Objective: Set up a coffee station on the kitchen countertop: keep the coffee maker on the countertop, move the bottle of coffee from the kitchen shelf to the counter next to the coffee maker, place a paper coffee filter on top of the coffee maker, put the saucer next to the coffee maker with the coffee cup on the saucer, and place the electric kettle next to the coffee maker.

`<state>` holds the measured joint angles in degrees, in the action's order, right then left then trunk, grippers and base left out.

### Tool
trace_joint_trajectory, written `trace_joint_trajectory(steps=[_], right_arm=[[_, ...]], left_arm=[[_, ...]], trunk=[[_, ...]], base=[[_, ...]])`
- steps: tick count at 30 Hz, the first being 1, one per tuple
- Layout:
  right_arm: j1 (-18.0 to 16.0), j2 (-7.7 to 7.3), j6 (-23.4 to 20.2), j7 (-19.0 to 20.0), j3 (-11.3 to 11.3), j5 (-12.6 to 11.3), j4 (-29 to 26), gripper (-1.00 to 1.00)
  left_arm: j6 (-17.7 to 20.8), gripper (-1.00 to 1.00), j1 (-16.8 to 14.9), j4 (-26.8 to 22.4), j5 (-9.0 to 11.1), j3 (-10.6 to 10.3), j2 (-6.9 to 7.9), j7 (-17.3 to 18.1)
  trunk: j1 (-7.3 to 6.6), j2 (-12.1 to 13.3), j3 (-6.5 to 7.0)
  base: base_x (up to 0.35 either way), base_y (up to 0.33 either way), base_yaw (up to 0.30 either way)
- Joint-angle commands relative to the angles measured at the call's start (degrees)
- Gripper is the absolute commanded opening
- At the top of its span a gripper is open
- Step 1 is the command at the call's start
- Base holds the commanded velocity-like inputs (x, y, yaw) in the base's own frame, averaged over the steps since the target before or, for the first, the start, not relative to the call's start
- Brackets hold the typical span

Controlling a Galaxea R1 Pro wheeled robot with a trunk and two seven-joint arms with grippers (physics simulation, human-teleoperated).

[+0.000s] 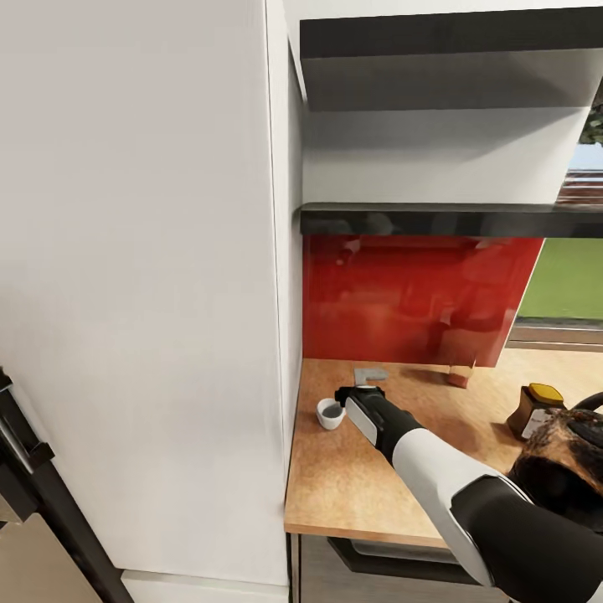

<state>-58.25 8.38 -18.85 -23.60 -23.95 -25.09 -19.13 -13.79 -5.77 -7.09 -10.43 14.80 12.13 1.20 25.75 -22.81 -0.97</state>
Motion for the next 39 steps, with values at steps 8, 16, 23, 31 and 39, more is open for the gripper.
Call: trace_joint_trajectory(steps=[8, 16, 23, 31, 39], right_arm=[[-0.02, -0.03, -0.04, -0.32, -0.48, -0.47, 1.28, 1.0], [-0.02, -0.03, 0.03, -0.29, -0.48, -0.49, 2.35, 1.0], [-0.02, -0.03, 0.08, -0.22, -0.48, -0.49, 2.85, 1.0], [-0.02, -0.03, 0.06, -0.22, -0.48, -0.49, 2.97, 1.0], [-0.02, -0.03, 0.12, -0.22, -0.48, -0.49, 3.76, 1.0]], left_arm=[[-0.24, 1.0, 0.03, 0.14, -0.55, 0.49, 0.0, 0.15], [-0.2, 1.0, 0.05, 0.14, -0.55, 0.49, 0.0, 0.16], [-0.18, 1.0, 0.05, 0.14, -0.55, 0.49, 0.0, 0.28], [-0.21, 1.0, 0.05, 0.39, -0.55, 0.49, 0.0, 0.3], [-0.27, 1.0, 0.09, 1.0, -0.55, 0.49, 0.0, 0.3]], trunk=[[0.03, -0.11, -0.1], [0.03, -0.11, -0.1], [0.03, -0.11, -0.1], [0.03, -0.11, -0.1], [0.03, -0.11, -0.1]], base=[[0.0, 0.0, 0.0], [0.028, 0.025, 0.0], [0.061, 0.057, 0.0], [0.054, 0.114, 0.0], [0.004, 0.008, 0.0]])
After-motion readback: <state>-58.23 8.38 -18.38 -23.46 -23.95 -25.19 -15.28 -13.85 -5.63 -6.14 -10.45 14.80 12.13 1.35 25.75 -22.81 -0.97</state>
